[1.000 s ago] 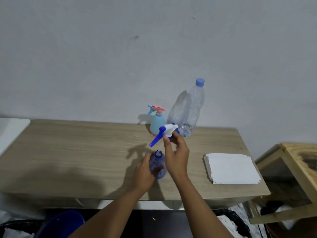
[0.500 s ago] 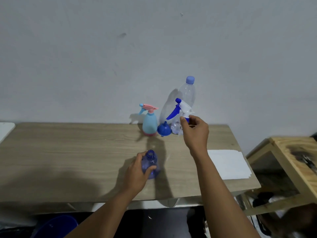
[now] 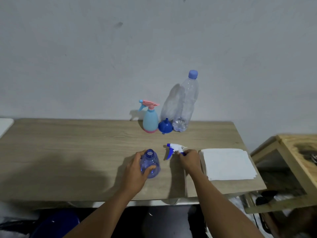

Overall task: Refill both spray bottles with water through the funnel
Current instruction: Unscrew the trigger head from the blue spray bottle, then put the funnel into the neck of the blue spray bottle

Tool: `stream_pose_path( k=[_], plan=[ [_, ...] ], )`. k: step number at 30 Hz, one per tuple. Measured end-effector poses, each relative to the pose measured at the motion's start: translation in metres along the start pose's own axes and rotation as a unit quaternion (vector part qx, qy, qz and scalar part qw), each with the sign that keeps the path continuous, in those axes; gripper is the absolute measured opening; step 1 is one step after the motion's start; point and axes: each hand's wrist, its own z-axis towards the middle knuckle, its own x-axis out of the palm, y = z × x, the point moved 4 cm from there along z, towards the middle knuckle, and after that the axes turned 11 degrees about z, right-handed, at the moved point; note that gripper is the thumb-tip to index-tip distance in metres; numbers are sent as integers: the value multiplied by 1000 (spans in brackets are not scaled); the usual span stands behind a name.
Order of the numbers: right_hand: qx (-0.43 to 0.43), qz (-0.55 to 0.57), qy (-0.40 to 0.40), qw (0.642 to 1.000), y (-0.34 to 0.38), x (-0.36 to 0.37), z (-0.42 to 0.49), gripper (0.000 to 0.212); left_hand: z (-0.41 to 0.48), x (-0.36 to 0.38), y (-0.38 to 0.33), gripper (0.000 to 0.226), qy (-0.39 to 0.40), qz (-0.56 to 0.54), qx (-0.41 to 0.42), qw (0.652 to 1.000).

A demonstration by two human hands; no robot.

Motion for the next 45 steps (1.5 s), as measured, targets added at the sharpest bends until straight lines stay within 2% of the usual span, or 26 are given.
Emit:
stream_pose_path(
  k=[8, 11, 14, 18, 21, 27, 29, 33, 35, 38, 41, 45],
  plan=[
    [-17, -14, -14, 1000, -4, 2, 0, 36, 3, -12, -10, 57, -5, 5, 8, 1000],
    [-38, 17, -54, 998, 5, -5, -5, 31, 3, -12, -11, 56, -7, 8, 9, 1000],
    [-87, 45, -90, 991, 26, -3, 3, 42, 5, -10, -6, 56, -13, 2, 10, 1000],
    [-132, 112, -45, 984, 68, 25, 30, 41, 9, -4, 2, 56, -16, -16, 12, 1000],
    [-157, 112, -6, 981, 87, 52, 60, 42, 13, 3, 11, 57, -10, -32, 12, 999],
    [-151, 77, 15, 985, 92, 81, 105, 69, 14, 11, 23, 59, -15, -41, 16, 999],
    [-155, 64, 7, 986, 93, 84, 111, 60, 14, 10, 22, 58, -24, -36, 24, 999],
    [-161, 65, -21, 985, 93, 82, 104, 22, 15, 9, 22, 57, -31, -22, 32, 999],
    [-154, 54, -23, 986, 87, 80, 96, 16, 15, 8, 21, 57, -30, -20, 31, 999],
    [-150, 12, 0, 989, 76, 77, 78, 22, 15, 7, 20, 60, -23, -18, 31, 999],
    [-194, -23, 20, 980, 67, 76, 57, 24, 15, 8, 22, 64, -19, -23, 26, 999],
    [-210, -84, 22, 974, 60, 72, 43, 55, 14, 8, 21, 66, -17, -30, 23, 999]
  ],
)
